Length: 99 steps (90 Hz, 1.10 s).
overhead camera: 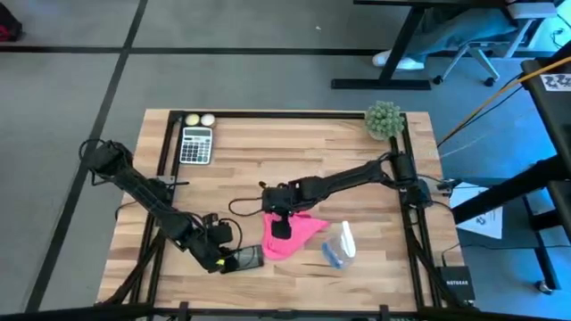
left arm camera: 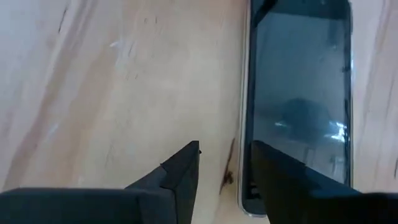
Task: Apply microfiber cloth
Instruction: Wipe the black cellphone with the pink microfiber cloth
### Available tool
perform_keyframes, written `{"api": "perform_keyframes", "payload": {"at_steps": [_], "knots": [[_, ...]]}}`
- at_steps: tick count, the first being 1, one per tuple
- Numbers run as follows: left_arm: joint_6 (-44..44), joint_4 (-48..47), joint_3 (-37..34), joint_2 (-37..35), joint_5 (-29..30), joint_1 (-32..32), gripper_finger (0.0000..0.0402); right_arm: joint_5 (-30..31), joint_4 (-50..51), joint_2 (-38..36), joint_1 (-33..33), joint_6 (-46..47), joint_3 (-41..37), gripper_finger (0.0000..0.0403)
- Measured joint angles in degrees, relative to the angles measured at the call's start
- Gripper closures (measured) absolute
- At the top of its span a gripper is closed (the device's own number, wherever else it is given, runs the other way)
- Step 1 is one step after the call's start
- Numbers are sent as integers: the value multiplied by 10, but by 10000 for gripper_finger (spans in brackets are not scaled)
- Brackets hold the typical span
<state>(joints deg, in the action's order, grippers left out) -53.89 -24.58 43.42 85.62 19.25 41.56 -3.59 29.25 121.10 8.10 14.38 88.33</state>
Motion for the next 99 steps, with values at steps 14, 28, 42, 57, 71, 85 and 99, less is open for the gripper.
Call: {"api": "perform_keyframes", "payload": {"at_steps": [14, 28, 42, 57, 71, 85, 99], "knots": [[-8, 24, 0, 0, -24, 4, 273, 56, 38, 0, -2, 21, -6, 114], [-29, 53, 0, 0, -24, 26, 273, 40, 36, 0, 3, 32, -41, 125], [-40, 74, 0, 21, -18, 39, 273, 45, 16, 5, 7, 32, -69, 209], [-43, 81, 2, 62, -18, 42, 273, 25, -18, 14, 12, 34, -62, 349], [-44, 81, 3, 76, -4, 43, 273, -7, -42, 20, 27, 32, -37, 384], [-44, 82, 2, 75, 19, 43, 273, -12, -95, 20, 62, 23, 6, 390], [-45, 81, 2, 75, 26, 43, 273, 1, -195, 19, 92, 21, 19, 396]]}}
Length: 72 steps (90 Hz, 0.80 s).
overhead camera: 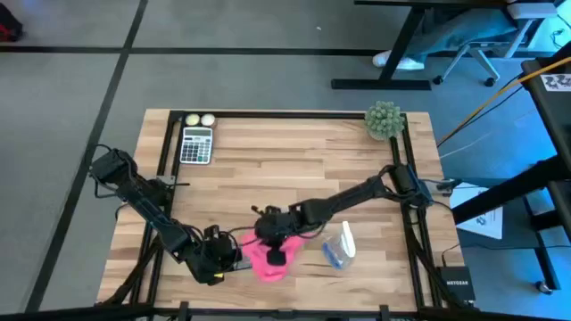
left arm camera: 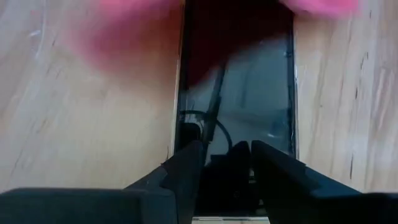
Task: Apply microfiber cloth
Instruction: Wipe the black cellphone with the pink microfiber cloth
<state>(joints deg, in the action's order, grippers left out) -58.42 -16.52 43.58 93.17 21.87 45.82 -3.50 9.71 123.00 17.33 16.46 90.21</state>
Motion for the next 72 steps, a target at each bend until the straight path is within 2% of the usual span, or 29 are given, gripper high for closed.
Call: {"api": "perform_keyframes", "payload": {"at_steps": [13, 31, 50, 72], "knots": [[0, -1, 0, 0, 6, 0, 273, 43, -101, 9, 7, 2, 2, 399], [4, 11, -1, 1, 20, 0, 273, 48, -216, 68, 6, 17, 1, 400], [14, 22, -2, 2, 42, -1, 273, -1, -212, 119, 8, 43, 1, 400], [11, 25, -2, 7, 50, -1, 273, -46, -60, 120, 13, 57, 8, 400]]}}
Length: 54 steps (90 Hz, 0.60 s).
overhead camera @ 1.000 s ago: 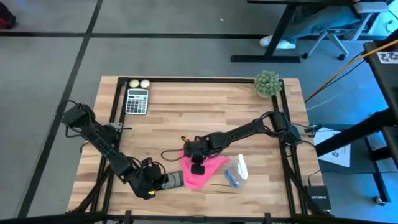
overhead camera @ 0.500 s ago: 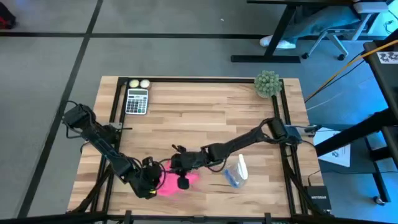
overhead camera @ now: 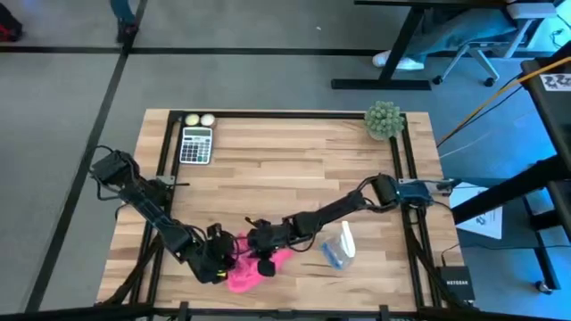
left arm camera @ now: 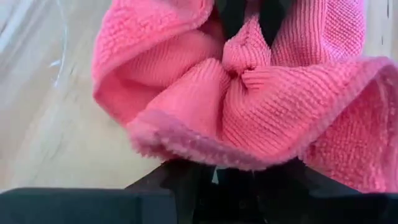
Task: Apply microfiber cloth
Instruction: Wipe the black cellphone with the pink microfiber cloth
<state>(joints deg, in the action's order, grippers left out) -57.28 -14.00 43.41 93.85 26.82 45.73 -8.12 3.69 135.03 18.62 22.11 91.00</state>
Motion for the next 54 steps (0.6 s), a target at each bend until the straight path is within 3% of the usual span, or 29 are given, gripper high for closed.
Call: {"api": "perform_keyframes", "payload": {"at_steps": [15, 29, 39, 50, 54], "knots": [[-11, 3, 1, 21, 5, 0, 273, -10, 16, -16, 4, 1, -4, 400], [-4, 17, 1, 30, 11, 0, 273, 57, -113, -15, 6, 1, -11, 400], [3, 27, 0, 30, 13, -1, 273, 71, -201, -3, 5, -12, -7, 400], [7, 30, 0, 31, 13, -1, 273, 62, -175, 22, 5, -3, -9, 400], [8, 31, 0, 31, 13, -1, 273, 50, -122, 17, 5, 6, -5, 400]]}}
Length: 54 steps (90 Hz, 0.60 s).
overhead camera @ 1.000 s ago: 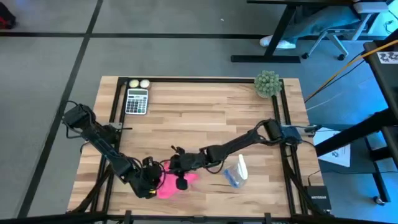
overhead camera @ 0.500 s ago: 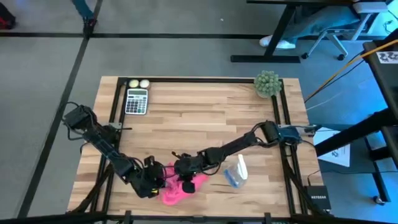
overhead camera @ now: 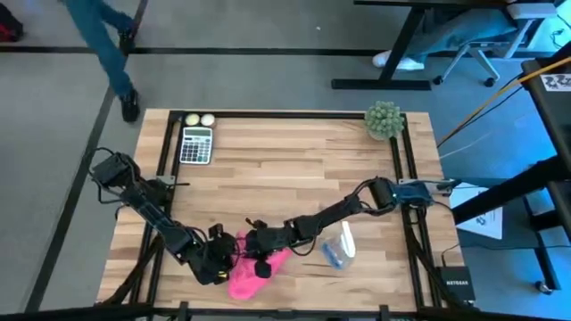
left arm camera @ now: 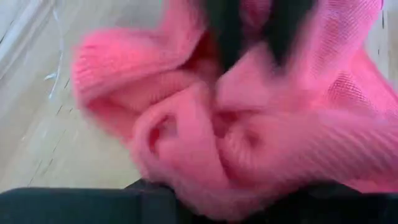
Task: Apply microfiber cloth
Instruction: Wipe the black cellphone with the pink microfiber cloth
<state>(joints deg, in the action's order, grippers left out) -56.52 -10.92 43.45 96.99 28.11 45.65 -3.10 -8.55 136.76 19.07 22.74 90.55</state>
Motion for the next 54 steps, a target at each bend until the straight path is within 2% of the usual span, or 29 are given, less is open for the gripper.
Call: {"api": "perform_keyframes", "payload": {"at_steps": [22, 33, 44, 54], "knots": [[0, -2, 0, 0, -1, 1, 273, -76, 150, -32, -1, 10, 1, 400], [-1, -3, 0, 0, -1, 1, 273, -85, 223, -64, 1, 2, -2, 400], [0, -3, 0, 0, -1, 1, 273, -72, 228, -90, 0, -5, -8, 400], [2, -1, 0, 0, 0, 1, 273, -25, 126, -98, 1, -5, -8, 400]]}}
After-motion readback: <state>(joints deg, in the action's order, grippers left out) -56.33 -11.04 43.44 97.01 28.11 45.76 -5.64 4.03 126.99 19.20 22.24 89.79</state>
